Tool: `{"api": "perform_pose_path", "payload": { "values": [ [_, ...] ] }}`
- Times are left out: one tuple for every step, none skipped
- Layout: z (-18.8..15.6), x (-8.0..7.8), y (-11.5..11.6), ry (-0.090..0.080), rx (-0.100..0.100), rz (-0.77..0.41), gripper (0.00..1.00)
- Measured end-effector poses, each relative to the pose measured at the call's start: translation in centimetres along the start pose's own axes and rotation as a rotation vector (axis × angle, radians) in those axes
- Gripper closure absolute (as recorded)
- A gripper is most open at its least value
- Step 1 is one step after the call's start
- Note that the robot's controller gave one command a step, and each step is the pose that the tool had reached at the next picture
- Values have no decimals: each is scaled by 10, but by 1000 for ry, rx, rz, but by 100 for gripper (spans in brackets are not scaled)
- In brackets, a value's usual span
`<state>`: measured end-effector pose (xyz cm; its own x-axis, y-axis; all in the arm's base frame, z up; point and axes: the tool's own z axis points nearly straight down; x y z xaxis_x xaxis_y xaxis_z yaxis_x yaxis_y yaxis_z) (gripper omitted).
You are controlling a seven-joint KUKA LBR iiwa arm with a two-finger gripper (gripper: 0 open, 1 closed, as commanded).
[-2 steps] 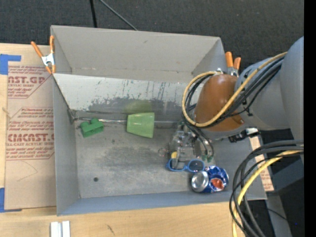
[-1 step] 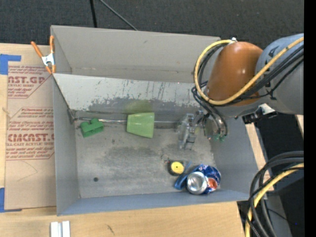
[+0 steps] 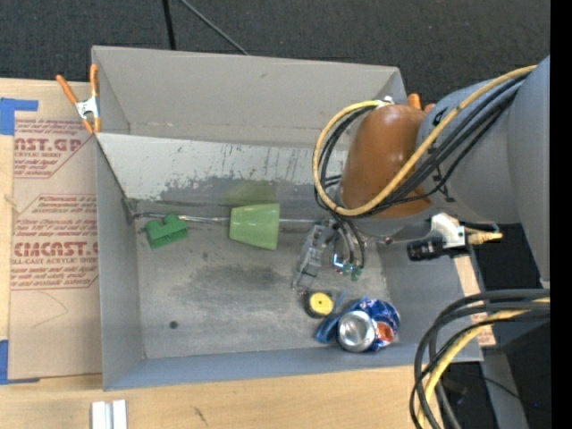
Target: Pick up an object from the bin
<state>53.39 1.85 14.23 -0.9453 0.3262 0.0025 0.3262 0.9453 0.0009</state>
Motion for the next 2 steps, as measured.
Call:
{"api": "perform_pose_path", "payload": {
  "values": [
    [-33, 22, -46, -3, 2, -387, 100],
    [-32, 22, -45, -3, 1, -387, 0]
  ]
}}
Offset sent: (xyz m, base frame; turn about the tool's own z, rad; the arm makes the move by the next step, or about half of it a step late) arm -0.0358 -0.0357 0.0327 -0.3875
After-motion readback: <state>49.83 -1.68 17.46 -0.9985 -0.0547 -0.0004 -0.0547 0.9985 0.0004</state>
